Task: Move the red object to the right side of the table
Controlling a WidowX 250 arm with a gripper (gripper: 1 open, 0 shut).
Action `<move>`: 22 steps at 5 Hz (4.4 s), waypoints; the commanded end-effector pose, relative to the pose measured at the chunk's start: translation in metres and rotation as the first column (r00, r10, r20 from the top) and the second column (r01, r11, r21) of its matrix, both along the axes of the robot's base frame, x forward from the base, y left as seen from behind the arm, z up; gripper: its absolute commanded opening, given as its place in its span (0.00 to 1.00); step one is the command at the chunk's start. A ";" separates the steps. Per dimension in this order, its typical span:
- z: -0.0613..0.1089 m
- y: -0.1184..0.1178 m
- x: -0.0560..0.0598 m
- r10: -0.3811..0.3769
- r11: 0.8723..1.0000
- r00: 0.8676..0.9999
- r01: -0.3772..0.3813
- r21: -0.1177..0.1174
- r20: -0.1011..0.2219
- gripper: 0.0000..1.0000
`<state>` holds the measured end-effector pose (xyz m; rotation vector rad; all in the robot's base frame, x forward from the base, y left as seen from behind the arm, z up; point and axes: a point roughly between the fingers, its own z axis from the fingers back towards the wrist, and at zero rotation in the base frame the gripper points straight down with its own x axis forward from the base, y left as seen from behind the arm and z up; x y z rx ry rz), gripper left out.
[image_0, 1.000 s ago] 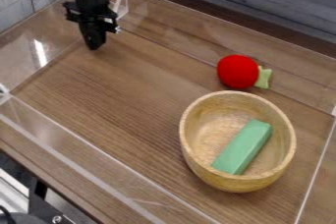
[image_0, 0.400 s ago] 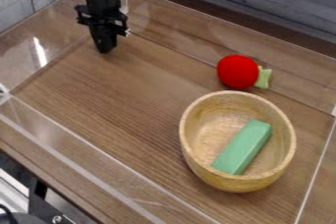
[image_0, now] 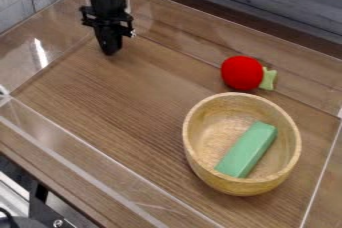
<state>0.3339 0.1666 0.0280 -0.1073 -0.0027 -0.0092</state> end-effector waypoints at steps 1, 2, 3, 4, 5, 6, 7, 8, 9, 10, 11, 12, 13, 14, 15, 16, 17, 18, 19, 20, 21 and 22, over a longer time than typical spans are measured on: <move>0.027 -0.003 0.007 -0.015 1.000 0.998 0.014 0.025 0.058 0.00; 0.026 -0.006 0.008 -0.020 1.000 0.998 0.019 0.017 0.052 0.00; 0.026 -0.009 0.008 -0.024 1.000 0.999 0.023 0.009 0.046 0.00; 0.025 -0.011 0.008 -0.028 1.000 0.999 0.028 0.002 0.039 0.00; 0.023 -0.014 0.008 -0.034 0.999 0.999 0.034 -0.004 0.031 0.00; 0.021 -0.016 0.009 -0.040 0.999 0.999 0.040 -0.011 0.023 0.00; 0.019 -0.019 0.009 -0.045 0.999 0.999 0.045 -0.017 0.015 0.00; 0.016 -0.020 0.009 -0.048 0.999 0.999 0.048 -0.023 0.006 0.00; 0.015 -0.022 0.009 -0.051 0.998 0.999 0.051 -0.030 -0.002 0.00; 0.014 -0.025 0.009 -0.054 0.998 0.999 0.053 -0.037 -0.009 0.00; 0.014 -0.027 0.009 -0.056 0.997 0.998 0.055 -0.044 -0.015 0.00; 0.015 -0.031 0.009 -0.058 0.997 0.998 0.057 -0.054 -0.019 0.00; 0.018 -0.035 0.009 -0.061 0.996 0.998 0.059 -0.063 -0.022 0.00; 0.023 -0.039 0.009 -0.061 0.996 0.998 0.060 -0.073 -0.021 0.00; 0.036 -0.046 0.009 -0.071 0.994 0.997 0.070 -0.083 -0.013 0.00; 0.049 -0.054 0.009 -0.087 0.992 0.996 0.086 -0.090 -0.004 0.00; 0.070 -0.071 0.011 -0.124 0.988 0.992 0.126 -0.090 0.025 0.00; 0.083 -0.103 0.012 -0.209 0.973 0.977 0.212 -0.093 0.044 0.00; 0.084 -0.141 0.011 -0.288 0.951 0.957 0.291 -0.104 0.044 0.00; 0.080 -0.168 0.007 -0.356 0.927 0.934 0.358 -0.113 0.039 0.00; 0.076 -0.183 0.011 -0.387 0.914 0.921 0.389 -0.114 0.040 0.00; 0.072 -0.192 0.015 -0.407 0.905 0.913 0.409 -0.114 0.041 0.00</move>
